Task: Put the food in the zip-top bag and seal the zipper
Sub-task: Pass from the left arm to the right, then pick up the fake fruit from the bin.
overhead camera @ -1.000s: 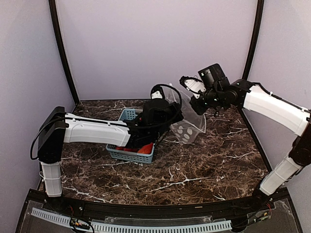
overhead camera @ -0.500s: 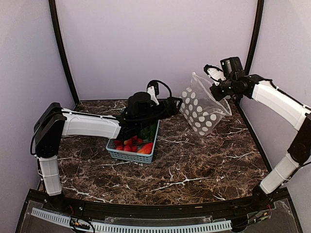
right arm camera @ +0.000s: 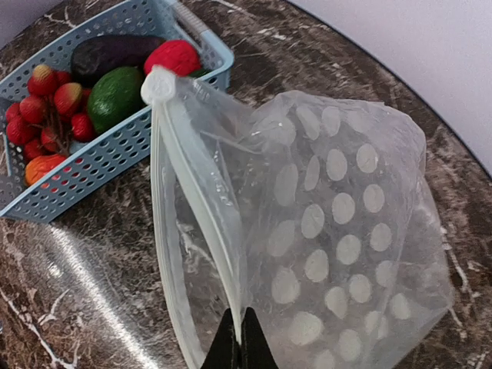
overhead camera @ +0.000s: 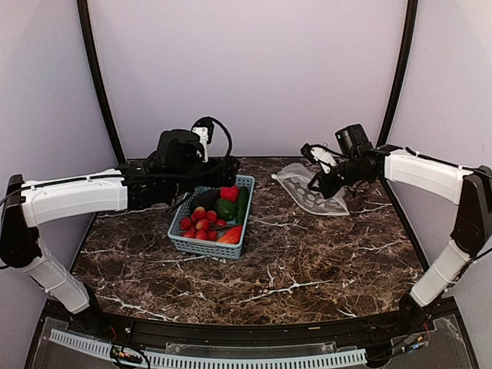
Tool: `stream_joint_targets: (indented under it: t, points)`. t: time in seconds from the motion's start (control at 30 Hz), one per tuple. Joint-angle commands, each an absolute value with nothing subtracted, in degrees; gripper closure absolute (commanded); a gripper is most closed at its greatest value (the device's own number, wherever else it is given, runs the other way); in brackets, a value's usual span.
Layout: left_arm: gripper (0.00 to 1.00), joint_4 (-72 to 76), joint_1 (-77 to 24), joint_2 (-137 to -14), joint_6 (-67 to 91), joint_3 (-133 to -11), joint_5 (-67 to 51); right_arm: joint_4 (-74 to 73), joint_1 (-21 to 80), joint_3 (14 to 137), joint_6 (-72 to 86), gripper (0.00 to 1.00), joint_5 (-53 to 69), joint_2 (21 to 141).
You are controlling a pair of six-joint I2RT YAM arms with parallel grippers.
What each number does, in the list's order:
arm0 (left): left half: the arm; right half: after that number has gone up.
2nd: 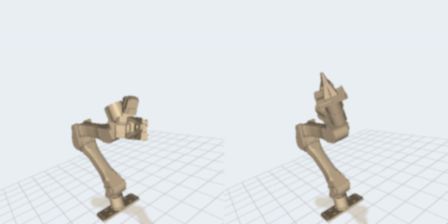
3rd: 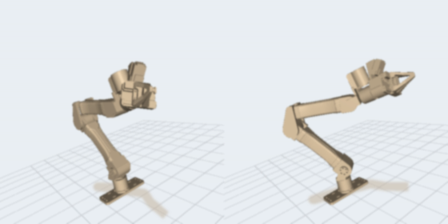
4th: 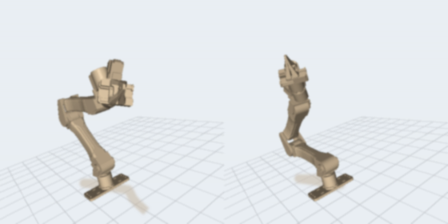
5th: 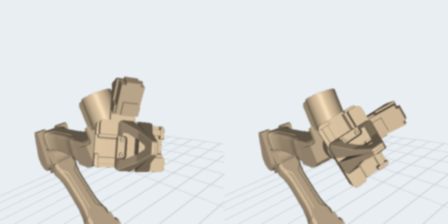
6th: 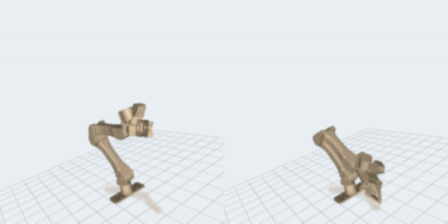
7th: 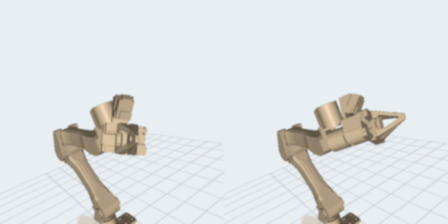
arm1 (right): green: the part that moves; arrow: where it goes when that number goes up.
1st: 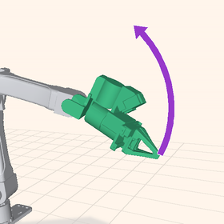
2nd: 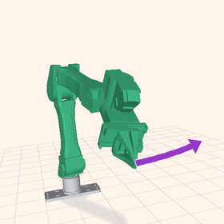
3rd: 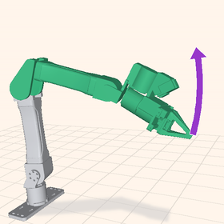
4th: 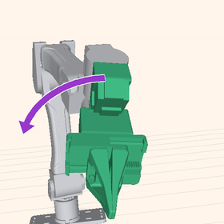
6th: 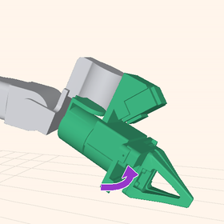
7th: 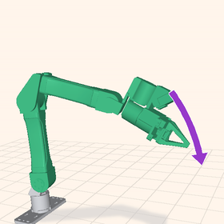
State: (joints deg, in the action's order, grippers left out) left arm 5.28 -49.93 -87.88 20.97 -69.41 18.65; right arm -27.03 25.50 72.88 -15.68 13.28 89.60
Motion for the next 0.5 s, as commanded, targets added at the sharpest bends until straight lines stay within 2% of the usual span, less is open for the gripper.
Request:
stream_joint_targets:
  t: [0.0, 0.07, 0.27, 0.33, 0.4, 0.47]
  points:
    - [0.01, -18.7, -49.6, -89.2, 12.7, -72.9, 32.9, -23.4, 25.8, 70.1, -13.6, 1.00, 25.1, 91.5]
    - [0.01, -23.9, -49.6, -90.8, 10.0, -75.3, 30.7, -23.2, 25.9, 70.0, -14.0, 1.00, 26.0, 91.3]
    - [0.02, -23.2, -49.7, -92.9, 8.4, -75.5, 25.7, -22.0, 25.9, 68.5, -12.4, 1.00, 26.1, 90.4]
    - [0.05, -29.3, -49.7, -95.7, 10.2, -80.2, 24.5, -21.8, 25.9, 68.3, -12.2, 1.00, 25.3, 90.5]
    - [0.15, -36.9, -49.6, -98.4, 13.5, -84.7, 24.6, -21.7, 25.8, 68.6, -11.8, 1.00, 25.0, 90.8]
    - [0.20, -42.3, -49.4, -100.3, 16.1, -87.5, 24.0, -21.8, 25.8, 68.9, -11.8, 1.00, 25.1, 90.7]
